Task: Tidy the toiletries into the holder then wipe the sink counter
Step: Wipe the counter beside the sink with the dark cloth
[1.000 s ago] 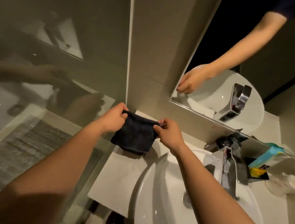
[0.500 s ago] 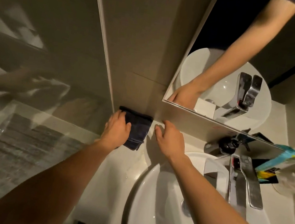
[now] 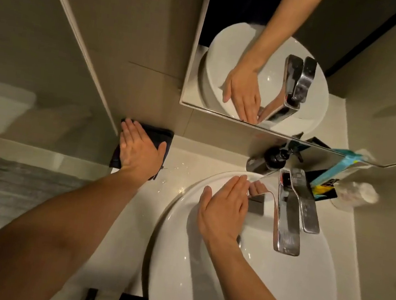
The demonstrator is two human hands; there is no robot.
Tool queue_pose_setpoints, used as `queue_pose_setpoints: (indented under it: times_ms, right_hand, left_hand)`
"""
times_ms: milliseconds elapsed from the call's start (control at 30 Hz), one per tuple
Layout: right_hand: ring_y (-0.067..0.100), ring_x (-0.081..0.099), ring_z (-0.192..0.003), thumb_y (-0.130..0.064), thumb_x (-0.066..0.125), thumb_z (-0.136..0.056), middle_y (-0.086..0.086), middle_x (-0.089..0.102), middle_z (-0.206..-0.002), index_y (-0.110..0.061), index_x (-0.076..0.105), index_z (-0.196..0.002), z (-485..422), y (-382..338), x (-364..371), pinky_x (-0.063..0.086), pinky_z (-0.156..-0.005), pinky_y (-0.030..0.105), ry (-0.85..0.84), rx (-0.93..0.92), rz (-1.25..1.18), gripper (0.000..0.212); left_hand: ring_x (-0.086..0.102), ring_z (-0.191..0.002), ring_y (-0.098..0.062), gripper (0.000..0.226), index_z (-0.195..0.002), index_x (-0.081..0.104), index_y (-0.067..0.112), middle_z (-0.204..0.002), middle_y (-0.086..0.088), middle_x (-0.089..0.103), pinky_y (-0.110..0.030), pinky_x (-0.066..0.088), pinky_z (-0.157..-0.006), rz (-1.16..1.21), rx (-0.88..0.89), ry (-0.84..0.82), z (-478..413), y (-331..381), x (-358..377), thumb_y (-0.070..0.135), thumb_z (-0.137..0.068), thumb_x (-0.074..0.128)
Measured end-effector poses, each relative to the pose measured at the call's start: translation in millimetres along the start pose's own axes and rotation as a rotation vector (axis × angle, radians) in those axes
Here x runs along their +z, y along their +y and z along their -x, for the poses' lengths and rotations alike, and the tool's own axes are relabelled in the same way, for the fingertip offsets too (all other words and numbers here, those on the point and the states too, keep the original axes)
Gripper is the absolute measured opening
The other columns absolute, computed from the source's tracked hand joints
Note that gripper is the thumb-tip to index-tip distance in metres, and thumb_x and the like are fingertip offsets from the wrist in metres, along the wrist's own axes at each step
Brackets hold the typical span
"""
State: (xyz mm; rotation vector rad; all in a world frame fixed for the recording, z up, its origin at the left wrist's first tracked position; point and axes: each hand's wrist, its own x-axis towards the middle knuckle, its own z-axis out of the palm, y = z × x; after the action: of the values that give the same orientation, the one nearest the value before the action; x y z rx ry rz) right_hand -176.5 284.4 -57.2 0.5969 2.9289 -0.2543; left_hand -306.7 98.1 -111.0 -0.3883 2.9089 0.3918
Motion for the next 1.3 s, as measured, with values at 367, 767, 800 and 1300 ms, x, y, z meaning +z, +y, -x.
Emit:
queue_pose_setpoints:
  times_ms: [367,767,800,1300]
  right_hand:
    - [0.034,0.002,-0.157,-0.051,0.022,-0.1,0.024,0.004,-0.168,0.005,0.005,-0.158,-2,-4,14,0.007,-0.127,0.045,0.08,0.037,0.006,0.083]
    - [0.035,0.003,-0.157,-0.05,0.028,-0.101,0.025,0.005,-0.167,0.006,0.006,-0.158,-2,-1,17,0.008,-0.127,0.047,0.114,0.004,-0.017,0.082]
    - [0.036,0.003,-0.157,-0.05,0.028,-0.101,0.025,0.006,-0.167,0.006,0.006,-0.158,-1,0,17,0.008,-0.127,0.047,0.119,0.0,-0.021,0.083]
    - [0.036,0.007,-0.156,-0.055,0.025,-0.098,0.025,0.009,-0.167,0.007,0.011,-0.157,-2,4,24,0.011,-0.125,0.047,0.184,-0.015,-0.064,0.087]
  left_hand:
    - [0.007,-0.153,-0.038,0.098,-0.157,0.005,-0.002,-0.166,-0.025,0.004,-0.061,0.024,-0.116,-0.069,-0.025,0.009,5,-7,11,0.069,-0.092,0.025]
    - [0.031,-0.141,-0.04,0.093,-0.157,0.007,0.002,-0.164,-0.024,0.014,-0.056,0.038,-0.102,-0.115,-0.043,0.038,66,-42,19,0.067,-0.094,0.028]
    - [0.031,-0.141,-0.039,0.093,-0.157,0.006,0.001,-0.164,-0.024,0.014,-0.056,0.038,-0.103,-0.116,-0.048,0.036,74,-45,19,0.067,-0.095,0.028]
    - [0.042,-0.133,-0.035,0.088,-0.157,0.01,0.0,-0.155,-0.021,0.034,-0.052,0.041,-0.101,-0.131,-0.129,0.037,194,-96,31,0.061,-0.097,0.03]
